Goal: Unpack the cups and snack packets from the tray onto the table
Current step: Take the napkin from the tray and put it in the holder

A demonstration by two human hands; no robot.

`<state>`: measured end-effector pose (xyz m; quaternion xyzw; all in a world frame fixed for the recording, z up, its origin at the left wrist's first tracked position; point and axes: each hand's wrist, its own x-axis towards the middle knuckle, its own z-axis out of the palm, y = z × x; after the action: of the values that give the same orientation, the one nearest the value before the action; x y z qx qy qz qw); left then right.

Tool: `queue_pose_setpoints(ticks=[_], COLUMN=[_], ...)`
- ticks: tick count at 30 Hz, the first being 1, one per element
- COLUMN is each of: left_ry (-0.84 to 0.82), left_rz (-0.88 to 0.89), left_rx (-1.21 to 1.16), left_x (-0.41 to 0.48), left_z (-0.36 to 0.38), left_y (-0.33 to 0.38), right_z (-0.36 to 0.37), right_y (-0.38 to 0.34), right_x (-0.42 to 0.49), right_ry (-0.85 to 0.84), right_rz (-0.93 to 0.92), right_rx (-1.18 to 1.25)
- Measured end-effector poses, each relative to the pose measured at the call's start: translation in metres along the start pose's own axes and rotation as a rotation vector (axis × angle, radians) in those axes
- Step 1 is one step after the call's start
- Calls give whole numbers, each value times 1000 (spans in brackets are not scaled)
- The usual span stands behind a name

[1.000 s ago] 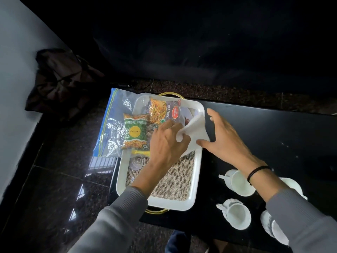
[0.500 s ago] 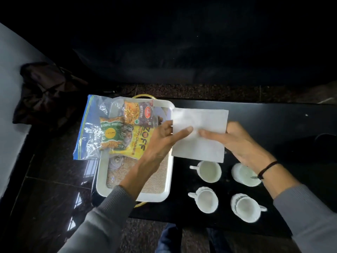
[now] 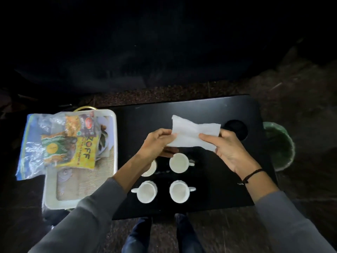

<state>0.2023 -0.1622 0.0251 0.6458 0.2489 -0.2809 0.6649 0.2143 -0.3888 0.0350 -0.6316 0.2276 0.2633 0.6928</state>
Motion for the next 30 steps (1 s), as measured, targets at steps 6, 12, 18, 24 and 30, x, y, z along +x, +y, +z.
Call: queue_pose_setpoints(ticks=[6,12,18,24,30], left_ry=[-7,-88,-87,-66,-47], left_rz=[-5,11,-11,-16,-23], left_rx=[198,295,318,326,322], left_x=[25,39,42,45,46], left_z=[77,123,137,141,146], left_y=[14,18,12,9,6], right_z=[-81,-123,-126,-125,-123], right_y=[-20,-37,-30,-23,-16], right_x=[-11,-9,3,23,43], right_ry=[477,552,481,502,452], right_rz=[-98,-207,-248,-204,-137], right_rx=[-504,-779,-914,-971,-978])
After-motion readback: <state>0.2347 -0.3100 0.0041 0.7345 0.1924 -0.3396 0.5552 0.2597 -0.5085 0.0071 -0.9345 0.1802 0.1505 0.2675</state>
